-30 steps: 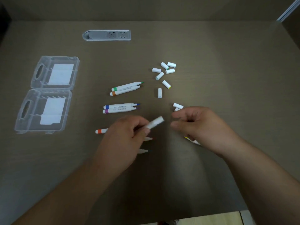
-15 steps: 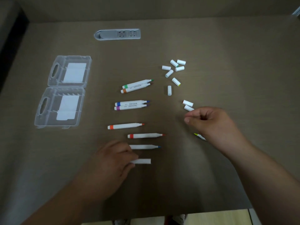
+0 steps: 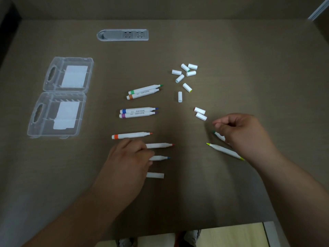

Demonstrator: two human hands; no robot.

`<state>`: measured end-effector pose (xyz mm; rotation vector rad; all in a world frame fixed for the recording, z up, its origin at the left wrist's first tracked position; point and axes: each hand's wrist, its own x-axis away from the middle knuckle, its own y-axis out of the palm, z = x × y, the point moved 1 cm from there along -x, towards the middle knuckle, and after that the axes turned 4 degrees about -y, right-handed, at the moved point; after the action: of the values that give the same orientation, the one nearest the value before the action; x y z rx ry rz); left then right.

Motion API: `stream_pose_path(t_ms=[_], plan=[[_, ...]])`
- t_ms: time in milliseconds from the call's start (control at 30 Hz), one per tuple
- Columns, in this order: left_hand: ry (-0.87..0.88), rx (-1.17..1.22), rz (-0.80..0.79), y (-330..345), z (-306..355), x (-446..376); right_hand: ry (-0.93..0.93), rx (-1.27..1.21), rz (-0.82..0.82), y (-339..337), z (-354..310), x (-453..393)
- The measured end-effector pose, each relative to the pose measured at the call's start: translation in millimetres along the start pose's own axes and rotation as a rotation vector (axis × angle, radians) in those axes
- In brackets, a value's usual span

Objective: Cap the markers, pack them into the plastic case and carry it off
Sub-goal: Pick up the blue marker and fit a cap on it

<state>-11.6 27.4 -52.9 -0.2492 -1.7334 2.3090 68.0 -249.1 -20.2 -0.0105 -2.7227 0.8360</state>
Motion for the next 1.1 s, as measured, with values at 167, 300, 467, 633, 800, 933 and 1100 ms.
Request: stream_pose_path(t_ms=[167,300,467,633,800,933,1100], plan=[[-0.005,-0.019,-0.043,6,6,-17,0.034,0.006,0.073,-25,10,-9],[-0.001,-0.070,-0.066,14,6,-22,0.018,0.051,0.105,-35,16,-12],[-0.028,-0.079,-0.068,15,8,-20,0.000,0.128,0.069,-30,19,-7],[-0.119,0.069,0.001,-4,28,-25,-0.050,0.229,0.050,-15,18,-14],[-0.380,0.474,0.062,-24,56,-41,-0.272,0.408,0.081,13,1,-34],[-0.627,0.737,0.074,-24,61,-56,-0.318,0.570,0.071,31,-8,-45],[-0.750,0.984,0.037,-22,56,-72,-0.303,0.725,0.030,43,-12,-44]])
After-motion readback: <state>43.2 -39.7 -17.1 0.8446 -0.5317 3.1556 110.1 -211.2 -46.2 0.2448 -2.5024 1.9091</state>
